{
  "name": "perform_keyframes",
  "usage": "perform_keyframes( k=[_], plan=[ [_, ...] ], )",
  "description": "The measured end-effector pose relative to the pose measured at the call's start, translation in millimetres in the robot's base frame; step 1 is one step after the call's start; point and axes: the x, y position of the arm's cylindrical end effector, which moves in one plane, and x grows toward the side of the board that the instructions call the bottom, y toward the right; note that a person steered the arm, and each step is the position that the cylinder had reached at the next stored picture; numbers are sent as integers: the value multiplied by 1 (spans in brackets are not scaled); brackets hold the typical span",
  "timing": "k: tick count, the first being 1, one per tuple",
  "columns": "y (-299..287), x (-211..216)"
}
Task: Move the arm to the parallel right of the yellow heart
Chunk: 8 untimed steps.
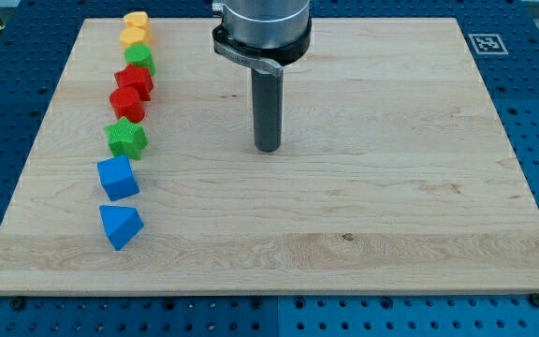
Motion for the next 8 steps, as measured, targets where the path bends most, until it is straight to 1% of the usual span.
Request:
perform_keyframes(
  k=[1, 2, 4, 6, 7, 8],
  plan=[
    [0, 0],
    [0, -33],
    [-6, -153],
    [-22, -183],
    [-59, -227],
    [-67, -240]
  ],
)
